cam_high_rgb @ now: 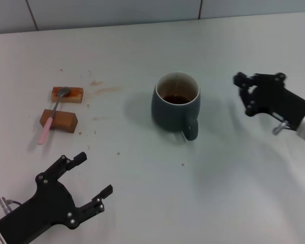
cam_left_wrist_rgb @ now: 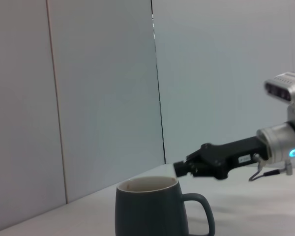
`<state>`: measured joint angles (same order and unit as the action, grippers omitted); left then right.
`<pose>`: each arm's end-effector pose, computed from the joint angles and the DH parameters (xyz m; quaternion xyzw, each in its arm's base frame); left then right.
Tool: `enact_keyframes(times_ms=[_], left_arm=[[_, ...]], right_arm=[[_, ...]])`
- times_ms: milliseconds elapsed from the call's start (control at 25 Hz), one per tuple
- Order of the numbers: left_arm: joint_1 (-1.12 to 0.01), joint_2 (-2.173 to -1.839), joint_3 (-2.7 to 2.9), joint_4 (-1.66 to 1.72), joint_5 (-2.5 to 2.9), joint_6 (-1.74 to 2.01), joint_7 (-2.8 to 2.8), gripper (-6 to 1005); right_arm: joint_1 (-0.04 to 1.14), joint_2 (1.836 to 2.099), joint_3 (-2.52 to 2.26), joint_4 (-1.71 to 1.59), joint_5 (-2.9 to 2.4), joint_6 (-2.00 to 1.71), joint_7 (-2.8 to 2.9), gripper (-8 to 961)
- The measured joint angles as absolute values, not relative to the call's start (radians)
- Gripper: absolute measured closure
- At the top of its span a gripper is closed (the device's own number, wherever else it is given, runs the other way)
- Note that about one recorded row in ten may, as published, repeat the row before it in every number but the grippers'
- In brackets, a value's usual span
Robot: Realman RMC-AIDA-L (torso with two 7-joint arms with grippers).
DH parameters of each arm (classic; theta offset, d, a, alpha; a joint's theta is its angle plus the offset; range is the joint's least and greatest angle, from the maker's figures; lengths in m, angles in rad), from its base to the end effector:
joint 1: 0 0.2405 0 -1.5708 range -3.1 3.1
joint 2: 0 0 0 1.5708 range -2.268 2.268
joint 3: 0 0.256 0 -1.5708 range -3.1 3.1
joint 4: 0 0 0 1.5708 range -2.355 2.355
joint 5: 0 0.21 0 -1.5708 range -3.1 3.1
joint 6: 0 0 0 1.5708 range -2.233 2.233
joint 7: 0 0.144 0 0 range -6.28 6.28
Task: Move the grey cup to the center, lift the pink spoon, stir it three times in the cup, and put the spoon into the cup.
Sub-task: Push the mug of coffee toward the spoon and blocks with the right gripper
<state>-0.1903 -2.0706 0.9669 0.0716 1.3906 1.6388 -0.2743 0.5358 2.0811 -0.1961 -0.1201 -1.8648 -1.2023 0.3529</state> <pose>-0.3257 0.1780 -0.0592 -0.8859 -0.0849 -0.3323 0.3124 0.3135 0.3311 -0.0419 -0.8700 0.1029 0.2219 0.4281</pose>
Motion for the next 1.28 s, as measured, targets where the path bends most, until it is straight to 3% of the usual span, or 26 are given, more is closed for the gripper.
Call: enact_keyframes(times_ms=[1280], left_arm=[[-0.196,-2.07,0.949,0.067,1.39,1.669,-0.277,155]], right_arm=[[0.78,2.089,-0.233,0.135,-1.858,-0.918,0.28,907]])
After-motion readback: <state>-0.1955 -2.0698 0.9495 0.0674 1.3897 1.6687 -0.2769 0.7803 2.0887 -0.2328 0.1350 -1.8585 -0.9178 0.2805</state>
